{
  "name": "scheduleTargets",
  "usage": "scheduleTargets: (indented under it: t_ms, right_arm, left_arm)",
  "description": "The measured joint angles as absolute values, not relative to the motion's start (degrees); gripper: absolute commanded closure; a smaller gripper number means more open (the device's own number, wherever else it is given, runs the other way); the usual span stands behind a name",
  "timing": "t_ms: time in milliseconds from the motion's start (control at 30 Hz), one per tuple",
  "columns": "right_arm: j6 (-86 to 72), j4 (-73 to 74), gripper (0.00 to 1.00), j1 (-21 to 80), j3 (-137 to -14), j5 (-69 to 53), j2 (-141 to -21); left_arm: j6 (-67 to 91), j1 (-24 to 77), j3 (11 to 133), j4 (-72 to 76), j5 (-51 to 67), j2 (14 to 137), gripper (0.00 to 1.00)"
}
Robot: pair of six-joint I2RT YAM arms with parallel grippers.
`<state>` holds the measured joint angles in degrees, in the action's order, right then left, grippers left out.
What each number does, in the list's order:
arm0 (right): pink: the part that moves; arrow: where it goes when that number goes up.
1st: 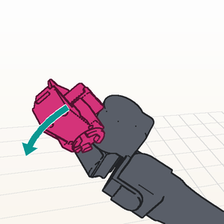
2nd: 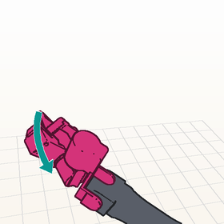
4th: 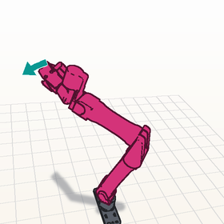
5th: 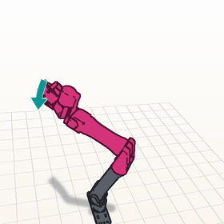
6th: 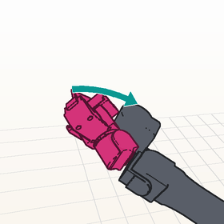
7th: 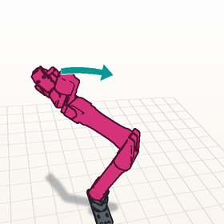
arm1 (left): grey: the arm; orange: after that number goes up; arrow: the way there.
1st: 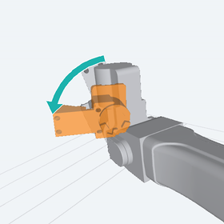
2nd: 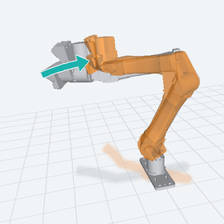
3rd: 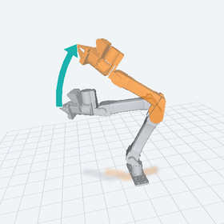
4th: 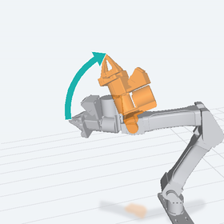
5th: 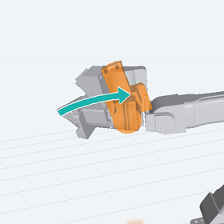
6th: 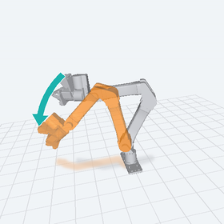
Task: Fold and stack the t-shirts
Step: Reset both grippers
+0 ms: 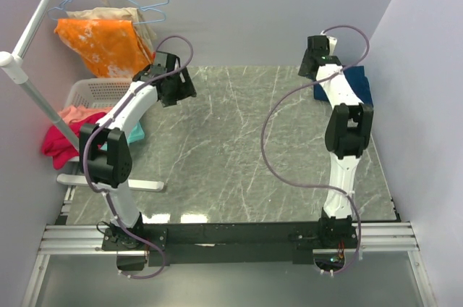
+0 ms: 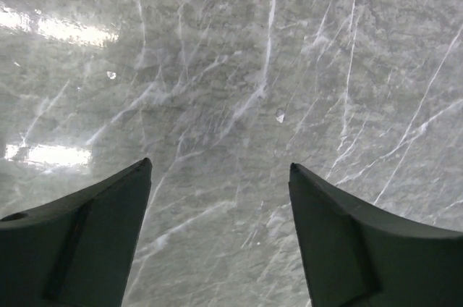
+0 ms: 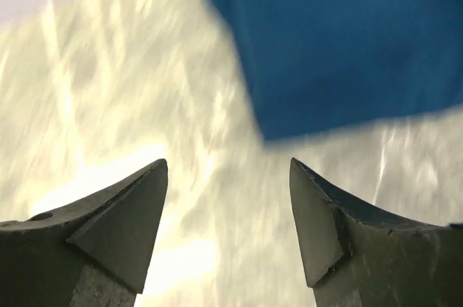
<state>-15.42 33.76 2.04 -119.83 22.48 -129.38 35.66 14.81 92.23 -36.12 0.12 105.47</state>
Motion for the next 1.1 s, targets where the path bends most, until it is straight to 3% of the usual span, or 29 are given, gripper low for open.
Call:
scheduleTargets:
  t_ms: [33,333,667,733,800,900,1100]
  right_arm:
    - [-15.81,33.19,0.25,3.16,-115.83,20.78,-126.17]
    - [-20.64,29.63,0.24,11.99,-90.87,13.04,-103.66]
    - [-24.86,26.28,0.19,19.73,-68.75,11.60,-88.16]
    - [-25.34,25.61,0.18,21.17,-65.87,12.12,-84.99]
    - [-25.85,24.86,0.08,22.37,-64.25,12.73,-82.08]
    - [-25.96,21.76,0.00,23.31,-62.22,13.04,-78.13]
    - [-25.19,16.97,0.00,24.14,-61.43,12.97,-75.55]
  left_arm:
    - [35.27,14.96,91.77,-35.97,-0.30,104.75,0.01]
    - [32.99,15.57,85.54,-31.44,-2.68,98.17,0.01]
    - [32.60,16.05,78.59,-27.00,-4.80,94.87,0.01]
    - [32.64,16.34,76.38,-25.36,-5.69,93.71,0.01]
    - [32.69,16.88,73.91,-23.53,-6.83,92.18,0.00]
    - [32.64,17.96,72.47,-21.78,-8.23,90.98,0.01]
    - [32.56,19.90,71.94,-19.33,-10.02,90.85,0.01]
